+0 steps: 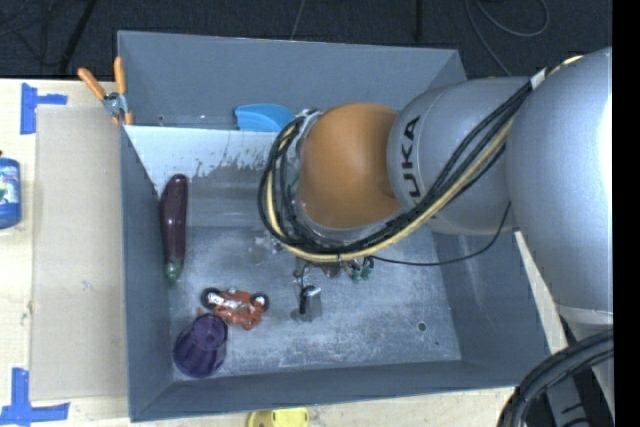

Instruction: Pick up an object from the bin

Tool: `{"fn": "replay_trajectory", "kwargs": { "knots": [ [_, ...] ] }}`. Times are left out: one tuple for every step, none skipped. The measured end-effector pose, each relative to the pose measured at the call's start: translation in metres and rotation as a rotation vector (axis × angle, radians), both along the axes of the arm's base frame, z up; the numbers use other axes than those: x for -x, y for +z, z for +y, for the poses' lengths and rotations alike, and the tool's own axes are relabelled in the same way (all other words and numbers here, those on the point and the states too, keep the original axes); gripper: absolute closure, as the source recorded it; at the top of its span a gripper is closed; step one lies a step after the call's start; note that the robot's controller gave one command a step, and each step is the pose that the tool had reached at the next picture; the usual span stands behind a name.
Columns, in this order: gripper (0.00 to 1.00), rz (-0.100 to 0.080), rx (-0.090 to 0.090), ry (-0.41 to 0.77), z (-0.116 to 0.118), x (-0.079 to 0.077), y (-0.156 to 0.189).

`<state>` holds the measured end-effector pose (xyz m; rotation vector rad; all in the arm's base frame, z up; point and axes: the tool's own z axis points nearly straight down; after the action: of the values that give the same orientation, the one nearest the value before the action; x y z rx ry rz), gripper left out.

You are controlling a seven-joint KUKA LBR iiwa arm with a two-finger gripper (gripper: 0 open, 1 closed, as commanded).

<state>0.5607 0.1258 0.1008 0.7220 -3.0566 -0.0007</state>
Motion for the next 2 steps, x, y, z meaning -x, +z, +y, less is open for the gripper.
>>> {"fn": "replay_trajectory", "kwargs": {
  "knots": [
    [0.0, -0.002, -0.001, -0.081, 0.0249, -0.0235, 0.0266],
    [0.0, -0.006, -0.002, -0.124, 0.0304, -0.0271, 0.0306]
  ]
}}
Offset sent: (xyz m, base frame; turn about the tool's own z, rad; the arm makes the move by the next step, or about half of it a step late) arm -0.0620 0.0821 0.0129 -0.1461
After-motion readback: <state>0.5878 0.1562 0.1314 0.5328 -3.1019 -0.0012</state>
